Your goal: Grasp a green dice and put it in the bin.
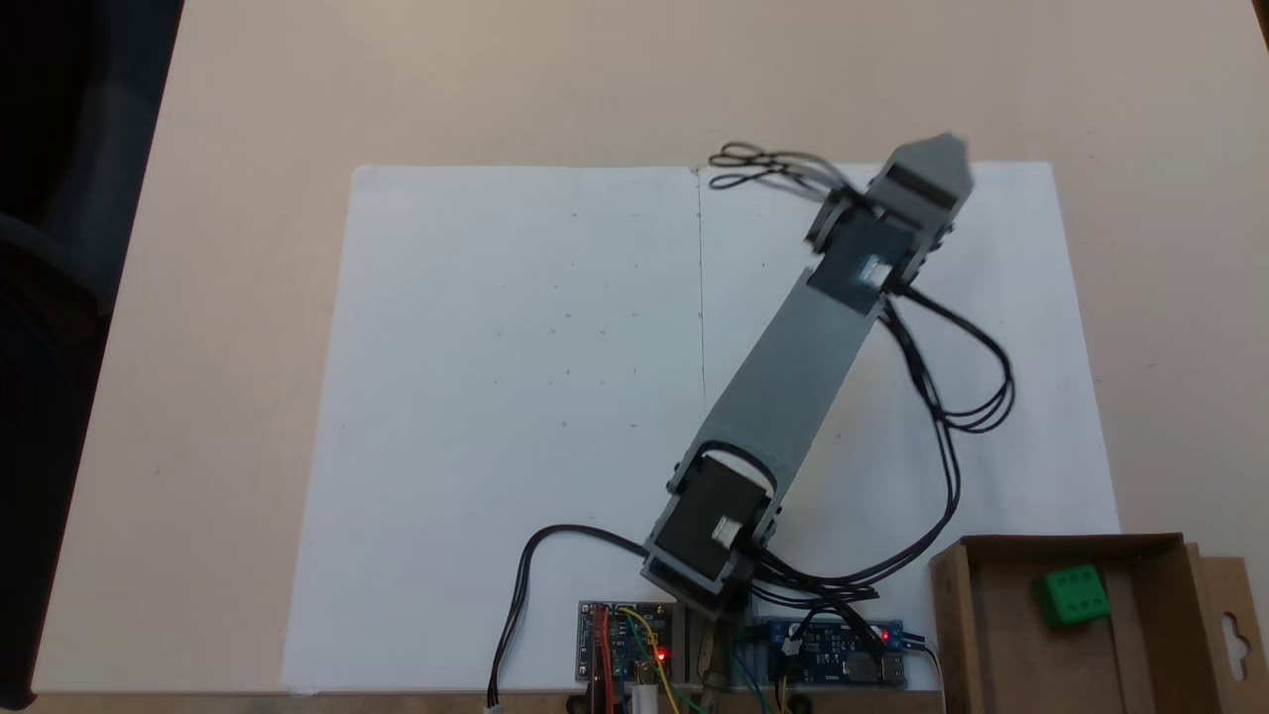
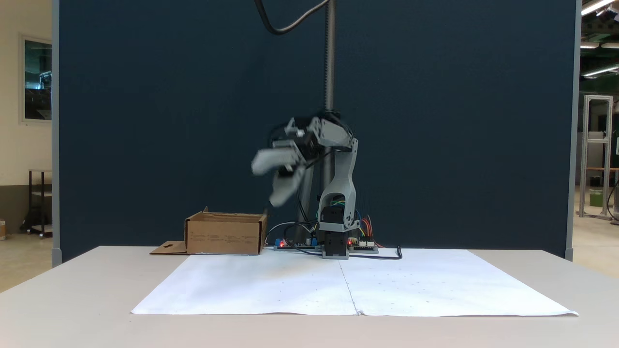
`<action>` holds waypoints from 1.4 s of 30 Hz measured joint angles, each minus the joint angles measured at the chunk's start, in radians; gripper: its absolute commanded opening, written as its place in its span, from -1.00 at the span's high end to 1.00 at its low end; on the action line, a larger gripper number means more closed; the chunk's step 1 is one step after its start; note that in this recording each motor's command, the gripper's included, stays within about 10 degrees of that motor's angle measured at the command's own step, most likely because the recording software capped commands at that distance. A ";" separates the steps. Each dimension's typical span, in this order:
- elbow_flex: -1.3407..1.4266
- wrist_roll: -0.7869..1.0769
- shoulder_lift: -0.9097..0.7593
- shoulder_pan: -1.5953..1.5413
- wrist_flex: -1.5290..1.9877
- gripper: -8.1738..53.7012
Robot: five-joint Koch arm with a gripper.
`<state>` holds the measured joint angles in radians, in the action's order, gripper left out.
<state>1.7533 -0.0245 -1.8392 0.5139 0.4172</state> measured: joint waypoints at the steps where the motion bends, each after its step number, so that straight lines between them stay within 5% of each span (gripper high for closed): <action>1: 0.067 0.000 -0.018 -0.026 -0.040 -0.69; 19: 0.900 0.078 -0.273 -0.385 -0.669 -0.66; 26: 1.075 0.097 -0.407 -0.472 -0.934 -0.66; 42: 1.292 0.110 -0.416 -0.555 -1.408 -0.66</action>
<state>3.0450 0.0859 -2.2550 -0.0414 -0.9910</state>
